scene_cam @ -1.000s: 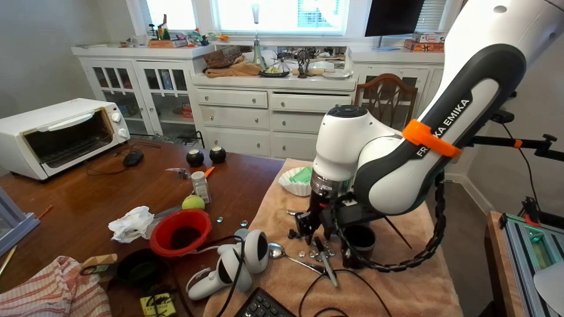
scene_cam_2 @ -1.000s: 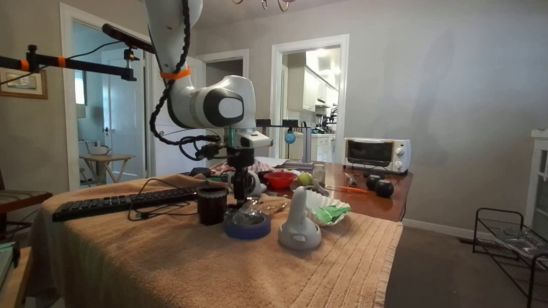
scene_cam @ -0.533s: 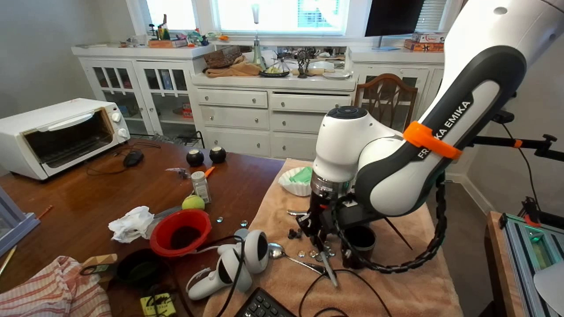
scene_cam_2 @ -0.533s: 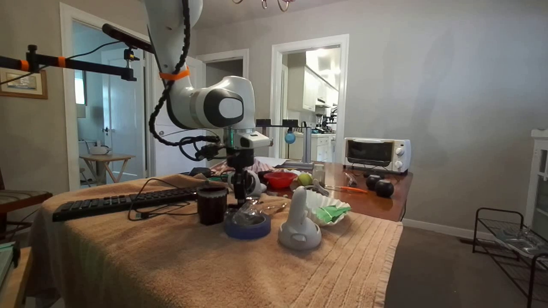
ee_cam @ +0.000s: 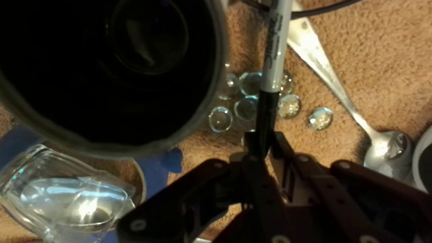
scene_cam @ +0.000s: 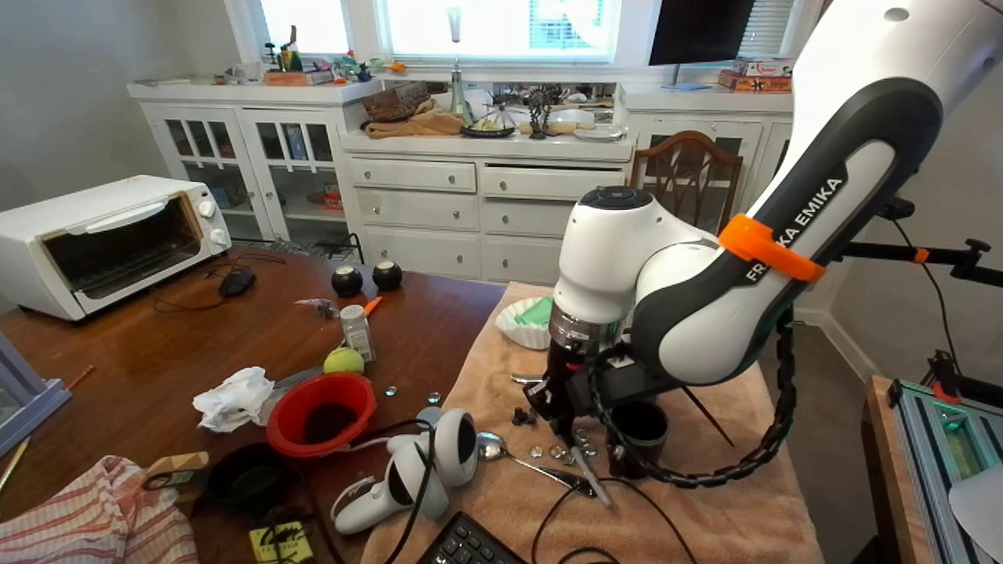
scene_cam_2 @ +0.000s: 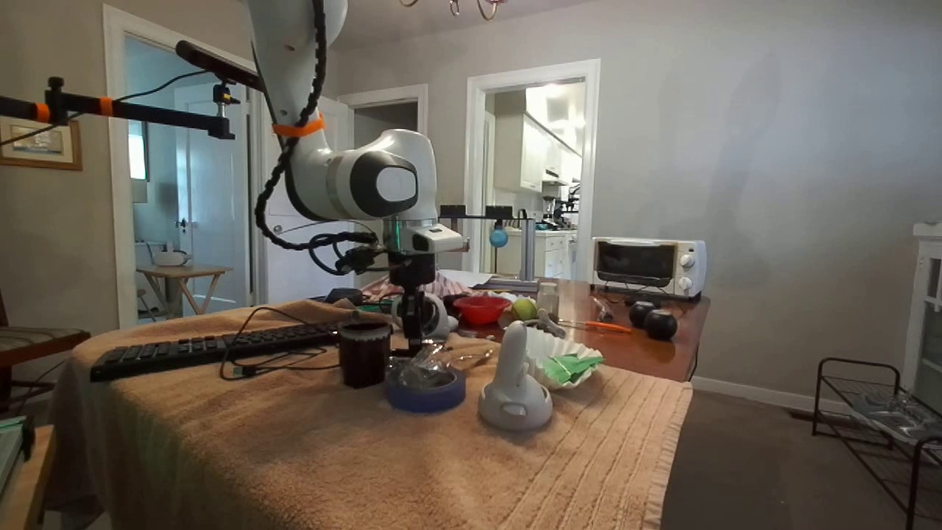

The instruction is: Put the sharpie inside the cup

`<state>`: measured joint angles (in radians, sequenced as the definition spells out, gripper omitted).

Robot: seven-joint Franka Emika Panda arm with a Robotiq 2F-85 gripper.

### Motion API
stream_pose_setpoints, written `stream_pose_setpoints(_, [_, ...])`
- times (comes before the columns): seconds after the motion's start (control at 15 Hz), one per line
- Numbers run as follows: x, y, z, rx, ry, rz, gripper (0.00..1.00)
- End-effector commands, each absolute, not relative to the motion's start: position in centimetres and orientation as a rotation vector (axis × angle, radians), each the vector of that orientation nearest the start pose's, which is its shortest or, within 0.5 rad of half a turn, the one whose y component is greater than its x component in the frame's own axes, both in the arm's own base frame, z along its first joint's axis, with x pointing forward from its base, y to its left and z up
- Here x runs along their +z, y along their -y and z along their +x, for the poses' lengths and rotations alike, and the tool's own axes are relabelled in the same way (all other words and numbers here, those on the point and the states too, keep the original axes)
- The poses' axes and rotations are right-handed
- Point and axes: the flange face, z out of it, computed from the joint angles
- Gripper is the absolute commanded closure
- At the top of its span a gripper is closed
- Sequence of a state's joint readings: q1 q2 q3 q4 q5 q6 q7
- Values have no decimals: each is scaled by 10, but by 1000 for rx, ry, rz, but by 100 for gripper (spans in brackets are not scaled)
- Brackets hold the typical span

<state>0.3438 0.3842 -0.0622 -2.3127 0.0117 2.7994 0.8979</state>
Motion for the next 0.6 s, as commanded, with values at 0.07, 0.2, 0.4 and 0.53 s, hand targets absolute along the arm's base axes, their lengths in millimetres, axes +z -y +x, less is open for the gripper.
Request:
stream_pose_setpoints(0.07, [224, -155, 520, -302, -927, -2928, 97])
stream_pose_setpoints(0.2, [245, -152, 524, -423, -872, -2954, 97])
stream_pose_setpoints(0.4, [288, -143, 525, -673, -768, -2956, 97])
stream_pose_setpoints(0.53, [318, -135, 525, -813, -704, -2949, 97])
